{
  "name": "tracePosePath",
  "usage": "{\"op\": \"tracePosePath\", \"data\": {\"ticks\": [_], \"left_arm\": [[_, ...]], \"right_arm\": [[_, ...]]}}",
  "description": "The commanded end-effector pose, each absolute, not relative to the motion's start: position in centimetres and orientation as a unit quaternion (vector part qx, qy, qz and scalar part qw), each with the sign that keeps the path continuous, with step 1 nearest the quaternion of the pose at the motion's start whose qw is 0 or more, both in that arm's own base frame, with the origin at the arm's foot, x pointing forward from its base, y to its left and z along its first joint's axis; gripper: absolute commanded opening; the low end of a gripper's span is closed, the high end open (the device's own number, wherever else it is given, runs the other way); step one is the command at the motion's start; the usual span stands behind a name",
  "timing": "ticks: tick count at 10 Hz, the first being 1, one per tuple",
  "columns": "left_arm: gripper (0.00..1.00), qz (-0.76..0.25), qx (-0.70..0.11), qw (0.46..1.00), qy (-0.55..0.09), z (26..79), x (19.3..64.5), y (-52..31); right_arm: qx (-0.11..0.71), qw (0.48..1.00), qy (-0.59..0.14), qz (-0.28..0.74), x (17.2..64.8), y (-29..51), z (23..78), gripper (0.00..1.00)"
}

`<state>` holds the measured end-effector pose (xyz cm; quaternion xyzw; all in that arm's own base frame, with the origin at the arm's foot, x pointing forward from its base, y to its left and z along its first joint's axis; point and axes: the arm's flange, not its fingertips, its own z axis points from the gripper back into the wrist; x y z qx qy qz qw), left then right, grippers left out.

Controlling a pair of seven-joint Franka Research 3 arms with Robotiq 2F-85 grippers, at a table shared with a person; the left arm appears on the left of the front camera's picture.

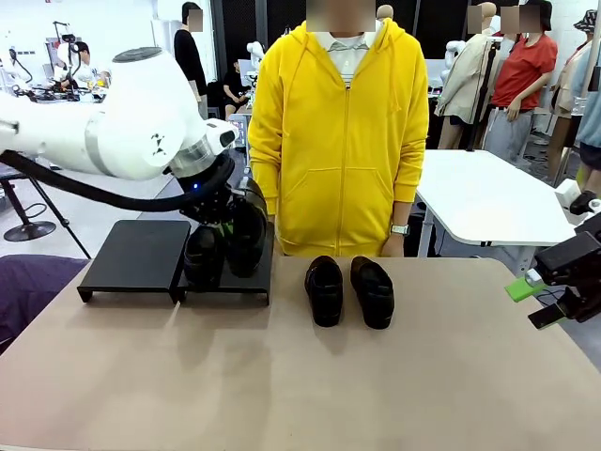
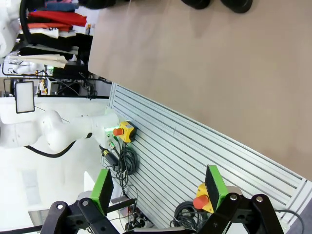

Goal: Organize the shoes by placing them on the stand.
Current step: Place the Shoe from the middle of the table onto the Shoes Stand.

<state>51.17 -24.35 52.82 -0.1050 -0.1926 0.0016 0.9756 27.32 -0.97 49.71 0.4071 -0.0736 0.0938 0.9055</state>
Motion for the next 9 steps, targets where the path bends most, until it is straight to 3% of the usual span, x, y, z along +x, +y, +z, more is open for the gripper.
{"op": "tracePosePath", "data": {"ticks": [1,3,6,9], "left_arm": [[0.00,-0.043,-0.104,0.970,-0.214,52.6,55.3,-25.6],[0.00,-0.045,-0.101,0.972,-0.207,50.8,58.4,-24.9],[0.00,-0.026,-0.092,0.970,-0.223,48.4,60.7,-24.2],[0.00,-0.032,-0.084,0.975,-0.202,46.5,61.5,-24.2]], "right_arm": [[0.411,0.902,-0.079,0.105,27.6,-1.1,49.9,1.00],[0.411,0.902,-0.079,0.105,27.6,-1.1,49.9,1.00],[0.411,0.902,-0.079,0.105,27.6,-1.1,49.9,1.00],[0.411,0.902,-0.079,0.105,27.6,-1.1,49.9,1.00]]}}
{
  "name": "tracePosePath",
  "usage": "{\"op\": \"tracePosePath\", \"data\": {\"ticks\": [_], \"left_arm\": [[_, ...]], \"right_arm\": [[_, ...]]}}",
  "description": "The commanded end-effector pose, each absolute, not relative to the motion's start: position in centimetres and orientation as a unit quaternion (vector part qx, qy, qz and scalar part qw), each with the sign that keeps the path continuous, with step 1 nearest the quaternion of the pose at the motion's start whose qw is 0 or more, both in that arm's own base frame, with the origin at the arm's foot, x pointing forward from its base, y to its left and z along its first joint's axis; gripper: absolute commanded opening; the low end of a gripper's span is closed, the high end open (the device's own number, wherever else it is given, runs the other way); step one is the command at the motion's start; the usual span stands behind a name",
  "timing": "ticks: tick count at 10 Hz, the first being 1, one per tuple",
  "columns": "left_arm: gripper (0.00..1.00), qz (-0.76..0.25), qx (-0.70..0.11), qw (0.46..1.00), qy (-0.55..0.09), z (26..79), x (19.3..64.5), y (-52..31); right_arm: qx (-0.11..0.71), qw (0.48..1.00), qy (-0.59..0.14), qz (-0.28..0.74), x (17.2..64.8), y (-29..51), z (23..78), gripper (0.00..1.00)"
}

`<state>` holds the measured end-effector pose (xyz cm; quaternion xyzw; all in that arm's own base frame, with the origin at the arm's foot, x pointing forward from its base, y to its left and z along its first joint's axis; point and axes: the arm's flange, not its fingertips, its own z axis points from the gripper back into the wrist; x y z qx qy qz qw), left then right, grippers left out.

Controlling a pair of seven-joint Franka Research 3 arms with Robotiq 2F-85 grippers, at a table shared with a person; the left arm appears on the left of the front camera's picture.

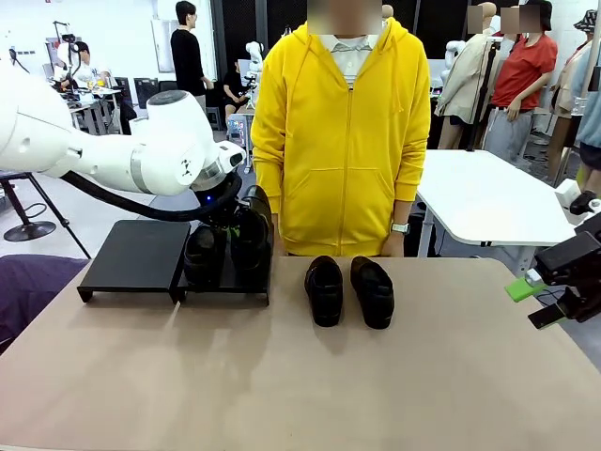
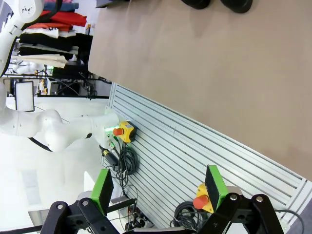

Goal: Organize the shoes by placing them on the stand.
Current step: Place the Shoe from the middle of the table onto the Shoes Stand.

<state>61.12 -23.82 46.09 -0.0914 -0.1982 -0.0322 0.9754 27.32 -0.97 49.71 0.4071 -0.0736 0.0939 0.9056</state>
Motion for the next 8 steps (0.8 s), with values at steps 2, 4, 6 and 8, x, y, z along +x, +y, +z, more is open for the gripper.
{"op": "tracePosePath", "data": {"ticks": [2,4,6,8], "left_arm": [[0.00,-0.021,-0.077,0.980,-0.183,46.10,61.18,-23.70],[0.00,-0.019,-0.079,0.980,-0.184,45.85,61.22,-23.74],[0.71,-0.002,-0.065,0.981,-0.184,45.59,61.36,-23.83],[1.00,-0.007,-0.065,0.978,-0.198,45.73,61.21,-23.80]], "right_arm": [[0.411,0.902,-0.079,0.105,27.61,-1.10,49.86,1.00],[0.411,0.902,-0.079,0.105,27.61,-1.10,49.86,1.00],[0.411,0.902,-0.079,0.105,27.61,-1.10,49.86,1.00],[0.411,0.902,-0.079,0.105,27.61,-1.10,49.86,1.00]]}}
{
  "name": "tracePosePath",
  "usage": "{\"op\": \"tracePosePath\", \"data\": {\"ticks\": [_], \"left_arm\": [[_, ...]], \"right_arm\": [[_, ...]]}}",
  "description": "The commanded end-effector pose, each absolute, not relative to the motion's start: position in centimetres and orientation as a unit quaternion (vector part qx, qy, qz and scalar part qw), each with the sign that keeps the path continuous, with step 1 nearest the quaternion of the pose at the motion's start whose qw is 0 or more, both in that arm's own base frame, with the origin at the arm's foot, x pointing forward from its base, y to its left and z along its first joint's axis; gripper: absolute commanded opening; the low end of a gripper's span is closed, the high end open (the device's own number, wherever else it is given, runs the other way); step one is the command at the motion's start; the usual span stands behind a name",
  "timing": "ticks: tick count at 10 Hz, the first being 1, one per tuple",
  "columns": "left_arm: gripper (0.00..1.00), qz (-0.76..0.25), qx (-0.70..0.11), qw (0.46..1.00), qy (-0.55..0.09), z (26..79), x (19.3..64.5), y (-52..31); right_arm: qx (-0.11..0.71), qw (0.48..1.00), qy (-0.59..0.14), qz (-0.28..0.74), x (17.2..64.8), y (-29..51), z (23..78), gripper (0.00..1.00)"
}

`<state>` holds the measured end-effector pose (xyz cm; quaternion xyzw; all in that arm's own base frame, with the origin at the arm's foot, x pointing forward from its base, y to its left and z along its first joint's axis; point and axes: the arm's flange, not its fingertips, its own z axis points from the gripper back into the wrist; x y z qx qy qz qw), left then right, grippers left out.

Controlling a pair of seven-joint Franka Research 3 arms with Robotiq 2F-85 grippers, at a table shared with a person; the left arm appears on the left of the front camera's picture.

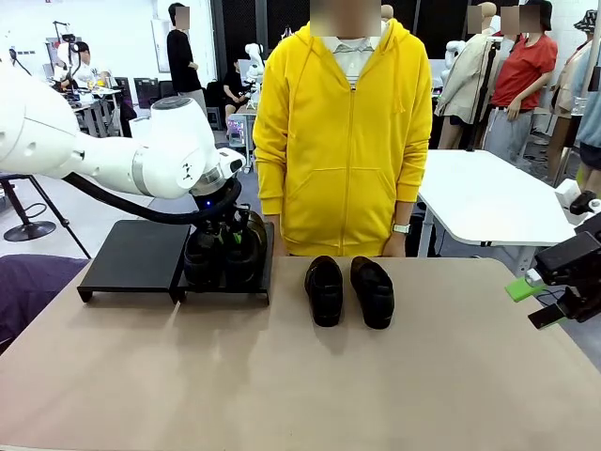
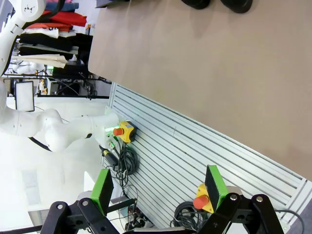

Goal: Organize the shoes by placing them on the stand.
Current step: Place the Shoe from the middle of the table onto the Shoes Stand.

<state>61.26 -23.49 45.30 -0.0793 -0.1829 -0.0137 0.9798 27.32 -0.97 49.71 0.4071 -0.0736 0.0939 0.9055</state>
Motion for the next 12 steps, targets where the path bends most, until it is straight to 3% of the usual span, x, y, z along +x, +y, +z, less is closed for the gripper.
{"op": "tracePosePath", "data": {"ticks": [1,5,8,11,12], "left_arm": [[1.00,-0.012,-0.068,0.976,-0.204,45.9,61.0,-23.9],[1.00,-0.039,-0.072,0.974,-0.213,47.6,59.7,-24.6],[1.00,-0.043,-0.052,0.979,-0.193,51.6,56.1,-24.5],[1.00,-0.118,-0.109,0.985,-0.059,56.5,49.4,-20.8],[1.00,-0.092,-0.132,0.987,-0.022,57.3,46.5,-18.7]], "right_arm": [[0.411,0.902,-0.079,0.105,27.6,-1.1,49.9,1.00],[0.411,0.902,-0.079,0.105,27.6,-1.1,49.9,1.00],[0.411,0.902,-0.079,0.105,27.6,-1.1,49.9,1.00],[0.411,0.902,-0.079,0.105,27.6,-1.1,49.9,1.00],[0.411,0.902,-0.079,0.105,27.6,-1.1,49.9,1.00]]}}
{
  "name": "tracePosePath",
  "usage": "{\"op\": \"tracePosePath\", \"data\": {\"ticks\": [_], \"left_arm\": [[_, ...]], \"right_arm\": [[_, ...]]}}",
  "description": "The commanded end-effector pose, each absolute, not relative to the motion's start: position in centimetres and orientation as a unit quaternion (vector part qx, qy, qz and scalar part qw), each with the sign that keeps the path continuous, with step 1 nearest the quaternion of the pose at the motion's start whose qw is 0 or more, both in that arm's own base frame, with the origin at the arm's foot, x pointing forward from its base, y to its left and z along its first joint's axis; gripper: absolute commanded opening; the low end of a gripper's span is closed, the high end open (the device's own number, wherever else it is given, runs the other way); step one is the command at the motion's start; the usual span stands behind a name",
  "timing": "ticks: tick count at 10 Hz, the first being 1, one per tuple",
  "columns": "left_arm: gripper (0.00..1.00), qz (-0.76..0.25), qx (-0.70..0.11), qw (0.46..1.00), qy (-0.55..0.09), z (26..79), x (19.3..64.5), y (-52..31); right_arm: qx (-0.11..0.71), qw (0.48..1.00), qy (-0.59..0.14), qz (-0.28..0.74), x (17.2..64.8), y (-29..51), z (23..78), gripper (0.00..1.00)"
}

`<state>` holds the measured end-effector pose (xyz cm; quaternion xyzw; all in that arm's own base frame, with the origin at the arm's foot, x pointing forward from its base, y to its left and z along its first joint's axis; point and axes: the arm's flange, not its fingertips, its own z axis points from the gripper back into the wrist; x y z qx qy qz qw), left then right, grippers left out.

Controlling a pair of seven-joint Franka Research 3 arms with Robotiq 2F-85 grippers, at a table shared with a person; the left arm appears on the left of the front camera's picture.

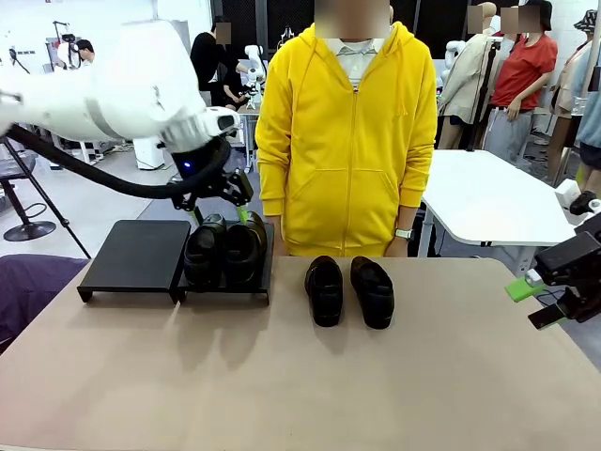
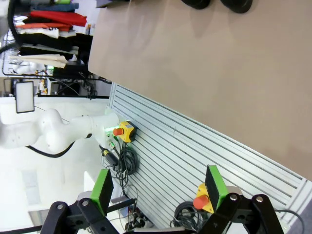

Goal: Organize the shoes by placing them on the stand.
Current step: Place the Shoe from the middle of the table onto the Shoes Stand.

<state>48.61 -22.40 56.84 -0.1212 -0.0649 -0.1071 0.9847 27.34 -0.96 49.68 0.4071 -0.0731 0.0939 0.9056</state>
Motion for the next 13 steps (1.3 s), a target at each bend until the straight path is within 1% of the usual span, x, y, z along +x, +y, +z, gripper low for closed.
{"op": "tracePosePath", "data": {"ticks": [1,2,3,4,5,6,7,8,9,13], "left_arm": [[1.00,-0.082,-0.152,0.985,0.013,57.6,43.5,-16.5],[1.00,-0.083,-0.178,0.979,0.048,57.3,40.4,-14.1],[1.00,-0.049,-0.236,0.970,0.038,56.2,36.9,-11.1],[1.00,-0.024,-0.310,0.951,-0.004,54.4,33.5,-7.8],[1.00,-0.025,-0.356,0.934,-0.025,53.1,31.5,-5.6],[1.00,-0.021,-0.385,0.922,-0.028,51.6,29.8,-3.8],[1.00,-0.038,-0.384,0.923,-0.012,50.1,28.4,-2.9],[1.00,-0.044,-0.350,0.936,0.013,48.4,27.9,-2.3],[1.00,-0.015,-0.374,0.927,-0.006,51.2,29.4,-3.0],[1.00,-0.015,-0.374,0.927,-0.006,51.2,29.4,-3.0]], "right_arm": [[0.411,0.902,-0.079,0.105,27.6,-1.1,49.9,1.00],[0.411,0.902,-0.079,0.105,27.6,-1.1,49.9,1.00],[0.411,0.902,-0.079,0.105,27.6,-1.1,49.9,1.00],[0.411,0.902,-0.079,0.105,27.6,-1.1,49.9,1.00],[0.411,0.902,-0.079,0.105,27.6,-1.1,49.9,1.00],[0.411,0.902,-0.079,0.105,27.6,-1.1,49.9,1.00],[0.411,0.902,-0.079,0.105,27.6,-1.1,49.9,1.00],[0.411,0.902,-0.079,0.105,27.6,-1.1,49.9,1.00],[0.411,0.902,-0.079,0.105,27.6,-1.1,49.9,1.00],[0.411,0.902,-0.079,0.105,27.6,-1.1,49.9,1.00]]}}
